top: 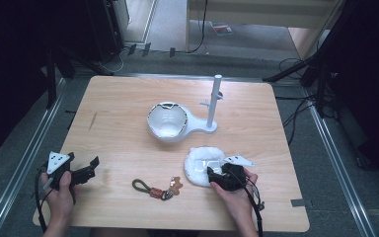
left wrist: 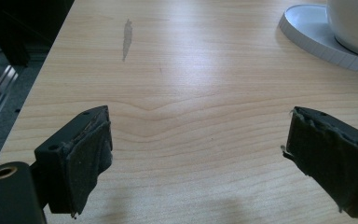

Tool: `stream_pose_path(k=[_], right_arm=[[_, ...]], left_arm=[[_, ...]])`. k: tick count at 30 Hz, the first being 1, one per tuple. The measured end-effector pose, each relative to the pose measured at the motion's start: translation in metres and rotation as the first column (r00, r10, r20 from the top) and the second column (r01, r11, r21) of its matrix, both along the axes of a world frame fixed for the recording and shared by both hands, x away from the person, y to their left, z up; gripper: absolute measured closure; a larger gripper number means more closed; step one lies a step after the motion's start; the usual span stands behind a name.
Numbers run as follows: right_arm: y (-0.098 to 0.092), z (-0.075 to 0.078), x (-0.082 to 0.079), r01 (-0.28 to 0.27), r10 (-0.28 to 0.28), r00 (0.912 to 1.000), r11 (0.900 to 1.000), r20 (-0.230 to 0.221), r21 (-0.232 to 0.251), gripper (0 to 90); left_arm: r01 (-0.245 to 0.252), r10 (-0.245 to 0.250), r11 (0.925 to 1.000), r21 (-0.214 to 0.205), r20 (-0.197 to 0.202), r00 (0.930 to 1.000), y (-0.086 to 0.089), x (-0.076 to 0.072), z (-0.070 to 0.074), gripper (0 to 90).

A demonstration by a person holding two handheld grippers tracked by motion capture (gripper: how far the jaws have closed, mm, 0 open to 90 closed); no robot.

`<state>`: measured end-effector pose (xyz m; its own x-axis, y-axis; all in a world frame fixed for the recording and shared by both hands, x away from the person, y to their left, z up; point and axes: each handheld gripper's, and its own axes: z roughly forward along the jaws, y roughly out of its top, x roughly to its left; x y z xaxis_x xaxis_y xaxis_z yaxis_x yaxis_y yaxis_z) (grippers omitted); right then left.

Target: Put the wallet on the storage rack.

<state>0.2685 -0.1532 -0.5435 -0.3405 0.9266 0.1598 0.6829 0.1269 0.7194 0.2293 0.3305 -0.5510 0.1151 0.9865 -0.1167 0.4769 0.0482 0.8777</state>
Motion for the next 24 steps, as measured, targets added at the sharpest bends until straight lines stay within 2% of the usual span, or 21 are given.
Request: stream_pose_path(k=[5,9,11,13,17,19,20,21,22,23,24], right_arm=[[-0.004,0.0,0.002,0.03,-0.03,0.9995,0.9988,0.003,0.04,57.4],[0.003,0.002,-0.001,0.012,-0.012,0.9991,0.9999,0.04,-0.001,70.4],[0.003,0.006,-0.002,-0.009,0.008,0.9987,0.9998,0.051,0.018,77.3],[0.0,0.011,-0.002,-0.031,0.029,0.9982,0.9984,0.052,0.047,78.7],[-0.003,0.018,-0.003,-0.071,0.067,0.9948,0.9962,0.076,0.05,79.3],[-0.002,0.025,-0.005,-0.095,0.093,0.9907,0.9952,0.1,0.021,79.3],[-0.002,0.025,-0.005,-0.095,0.093,0.9907,0.9952,0.1,0.021,79.3],[-0.001,0.032,-0.007,-0.12,0.121,0.9858,0.9927,0.116,-0.017,79.3],[-0.001,0.032,-0.007,-0.12,0.121,0.9858,0.9927,0.116,-0.017,79.3],[0.001,0.038,-0.009,-0.147,0.154,0.9794,0.9873,0.131,-0.061,79.2],[0.001,0.038,-0.009,-0.147,0.154,0.9794,0.9873,0.131,-0.061,79.2]], left_arm=[[-0.002,0.002,1.0,-0.005,0.0,1.0,0.001,0.0,0.0,7.3],[-0.001,0.001,1.0,-0.01,-0.001,1.0,0.001,0.0,0.0,7.3],[-0.001,0.001,0.9999,-0.014,-0.003,1.0,0.002,0.0,0.0,7.3],[-0.002,0.002,0.9998,-0.017,0.001,1.0,0.002,0.0,0.0,7.3],[-0.003,0.003,0.9998,-0.02,0.005,1.0,0.003,-0.001,0.0,7.3],[-0.004,0.004,0.9998,-0.021,0.005,1.0,0.003,-0.001,0.0,7.3],[-0.004,0.004,0.9998,-0.021,0.005,1.0,0.003,-0.001,0.0,7.3],[-0.004,0.004,0.9997,-0.023,0.005,1.0,0.003,-0.001,0.0,7.3],[-0.004,0.004,0.9997,-0.023,0.005,1.0,0.003,-0.001,0.0,7.3],[-0.003,0.004,0.9997,-0.025,0.005,1.0,0.003,-0.001,0.0,7.3],[-0.003,0.004,0.9997,-0.025,0.005,1.0,0.003,-0.001,0.0,7.3]])
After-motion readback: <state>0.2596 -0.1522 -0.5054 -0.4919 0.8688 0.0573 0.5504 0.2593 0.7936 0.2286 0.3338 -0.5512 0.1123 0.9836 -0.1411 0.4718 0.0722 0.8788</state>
